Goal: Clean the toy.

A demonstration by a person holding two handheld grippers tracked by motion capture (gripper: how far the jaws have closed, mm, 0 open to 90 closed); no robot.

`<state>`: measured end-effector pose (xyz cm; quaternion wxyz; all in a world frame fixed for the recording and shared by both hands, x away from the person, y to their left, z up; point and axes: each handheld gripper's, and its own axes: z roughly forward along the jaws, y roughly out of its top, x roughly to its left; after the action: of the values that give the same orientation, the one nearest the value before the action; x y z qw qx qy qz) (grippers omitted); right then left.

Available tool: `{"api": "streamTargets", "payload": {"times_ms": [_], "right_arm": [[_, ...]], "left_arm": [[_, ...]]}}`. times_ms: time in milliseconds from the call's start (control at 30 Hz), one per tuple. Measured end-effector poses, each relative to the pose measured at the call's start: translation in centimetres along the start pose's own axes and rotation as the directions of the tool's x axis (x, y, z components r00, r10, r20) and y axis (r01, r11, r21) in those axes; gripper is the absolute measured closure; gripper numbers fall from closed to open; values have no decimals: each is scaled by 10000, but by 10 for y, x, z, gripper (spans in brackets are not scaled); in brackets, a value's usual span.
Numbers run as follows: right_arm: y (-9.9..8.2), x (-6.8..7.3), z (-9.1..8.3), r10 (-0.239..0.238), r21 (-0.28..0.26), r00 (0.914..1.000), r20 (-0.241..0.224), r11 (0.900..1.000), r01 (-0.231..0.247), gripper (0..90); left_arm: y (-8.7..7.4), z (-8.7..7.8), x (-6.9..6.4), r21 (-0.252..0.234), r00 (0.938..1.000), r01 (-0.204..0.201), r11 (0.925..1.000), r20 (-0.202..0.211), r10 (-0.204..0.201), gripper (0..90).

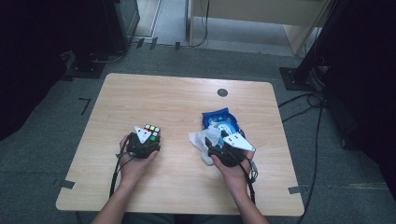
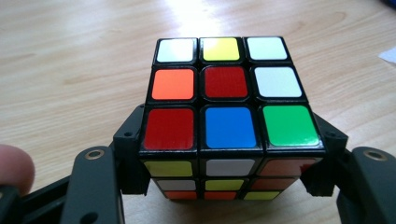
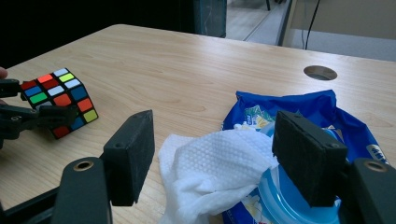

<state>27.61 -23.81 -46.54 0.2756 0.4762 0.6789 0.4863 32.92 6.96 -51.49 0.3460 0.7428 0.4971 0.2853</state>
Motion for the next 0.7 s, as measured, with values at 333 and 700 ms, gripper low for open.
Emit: {"api": "streamTargets", "payload": {"times_ms": [333,700], "right_arm": [[5,-1,-4,183,14,9997,-173,9998,-183,303],[16,-13,-16,150,223,9993,-348,9997,-142,229]], "left_arm": [[-4,-15,10,263,9970,322,9991,691,-339,187],[-15,-57,36,-316,9955,608,9976,750,-583,179]]}}
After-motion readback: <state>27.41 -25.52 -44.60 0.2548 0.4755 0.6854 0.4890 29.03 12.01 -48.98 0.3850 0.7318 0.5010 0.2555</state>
